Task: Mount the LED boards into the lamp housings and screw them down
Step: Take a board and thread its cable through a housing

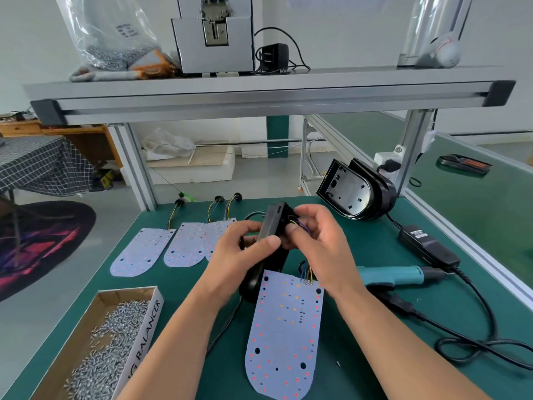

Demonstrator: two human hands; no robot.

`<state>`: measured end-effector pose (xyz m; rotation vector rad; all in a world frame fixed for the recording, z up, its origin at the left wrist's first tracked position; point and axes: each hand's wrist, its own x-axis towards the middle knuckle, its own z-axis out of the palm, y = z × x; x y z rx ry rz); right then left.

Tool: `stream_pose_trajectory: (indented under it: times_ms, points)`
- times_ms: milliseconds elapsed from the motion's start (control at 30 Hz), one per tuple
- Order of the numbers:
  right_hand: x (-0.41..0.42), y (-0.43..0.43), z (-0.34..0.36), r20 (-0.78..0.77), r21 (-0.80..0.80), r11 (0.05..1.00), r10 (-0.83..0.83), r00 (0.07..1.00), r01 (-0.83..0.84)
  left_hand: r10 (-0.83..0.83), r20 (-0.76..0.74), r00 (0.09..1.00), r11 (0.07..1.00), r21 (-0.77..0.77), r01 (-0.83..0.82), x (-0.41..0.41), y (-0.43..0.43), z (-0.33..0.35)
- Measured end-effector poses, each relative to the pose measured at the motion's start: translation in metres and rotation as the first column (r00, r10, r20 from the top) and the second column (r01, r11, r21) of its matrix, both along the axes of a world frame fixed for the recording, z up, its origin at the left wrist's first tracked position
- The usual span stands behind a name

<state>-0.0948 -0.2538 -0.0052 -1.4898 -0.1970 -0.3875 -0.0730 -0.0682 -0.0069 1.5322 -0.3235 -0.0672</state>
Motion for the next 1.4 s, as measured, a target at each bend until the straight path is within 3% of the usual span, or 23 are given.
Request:
stream_pose_trajectory:
  times_ms: [133,500,733,933,1100,1267,1400]
  points:
    - [0.0,-0.002,0.001,-0.012,-0.004,0.994,-0.112,0.994,0.112,0.099,0.057,0.993,0.993,-0.074,-0.095,-0.001,0.0,0.002]
    - [-0.003,0.0,0.009,-0.011,-0.195,0.946,-0.267,0.964,0.26,0.103,0.252,0.962,0.982,0.126,-0.138,-0.013,-0.013,0.004]
    - [-0.005,0.006,0.009,-0.015,-0.162,0.945,-0.291,0.956,0.285,0.074,0.353,0.933,0.964,0.216,-0.158,-0.015,-0.016,0.005]
    - [-0.01,0.009,0.009,0.012,0.071,0.984,-0.165,0.986,0.164,0.085,0.423,0.902,0.958,0.213,-0.191,-0.016,-0.016,0.01]
    - [-0.006,0.013,0.005,-0.03,-0.071,0.949,-0.31,0.95,0.307,0.062,0.462,0.885,0.953,0.237,-0.191,-0.018,-0.022,0.01]
    - [-0.007,0.012,0.009,-0.096,-0.017,0.93,-0.366,0.926,0.366,0.008,0.521,0.854,0.96,0.235,-0.152,-0.017,-0.031,0.002]
    - [-0.008,0.011,0.011,-0.076,-0.008,0.934,-0.358,0.931,0.358,0.038,0.468,0.883,0.956,0.239,-0.168,-0.017,-0.03,-0.001]
